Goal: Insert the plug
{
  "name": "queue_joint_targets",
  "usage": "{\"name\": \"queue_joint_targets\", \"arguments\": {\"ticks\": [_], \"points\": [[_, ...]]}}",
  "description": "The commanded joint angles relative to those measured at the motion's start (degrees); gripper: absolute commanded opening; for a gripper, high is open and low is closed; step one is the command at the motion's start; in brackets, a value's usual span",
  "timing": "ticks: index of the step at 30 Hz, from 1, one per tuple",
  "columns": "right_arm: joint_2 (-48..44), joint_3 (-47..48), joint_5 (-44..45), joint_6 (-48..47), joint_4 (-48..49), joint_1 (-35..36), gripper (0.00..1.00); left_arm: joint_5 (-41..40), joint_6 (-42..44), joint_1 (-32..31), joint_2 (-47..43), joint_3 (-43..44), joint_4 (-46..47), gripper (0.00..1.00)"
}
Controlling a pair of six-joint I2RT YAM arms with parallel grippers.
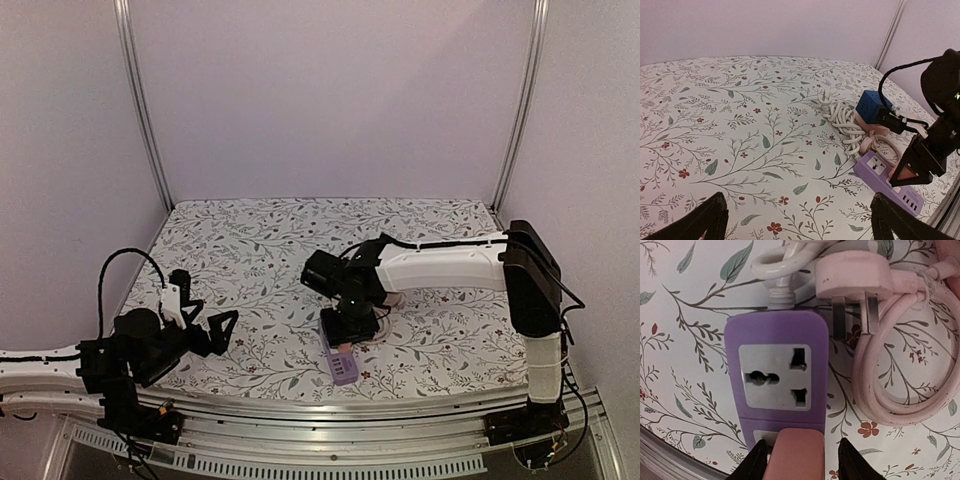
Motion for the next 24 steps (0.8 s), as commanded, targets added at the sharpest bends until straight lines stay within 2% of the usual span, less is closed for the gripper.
{"name": "queue_joint_targets", "arguments": {"ticks": [1,7,13,24], "points": [[1.9,-2.8,2.2,0.2,-1.2,0.1,0.48,-0.3,0.3,0.4,-0.1,-0.4,-1.2,0.99],[-1.0,-0.7,3.8,-0.7,-2.4,0.1,0.57,-0.4,0.3,0.5,0.1,-0.4,-1.2,0.99],[-5.1,0.8,4.9,-2.3,-2.8,0.1,0.75,-0.6,0.2,0.5,0.9,-0.2,-1.0,0.99],[-16.3,-1.8,5.4,-6.5,4.3,-0.3,0.92,-1.8,0.1,0.5,4.1,0.8,-0.1,0.99]]}}
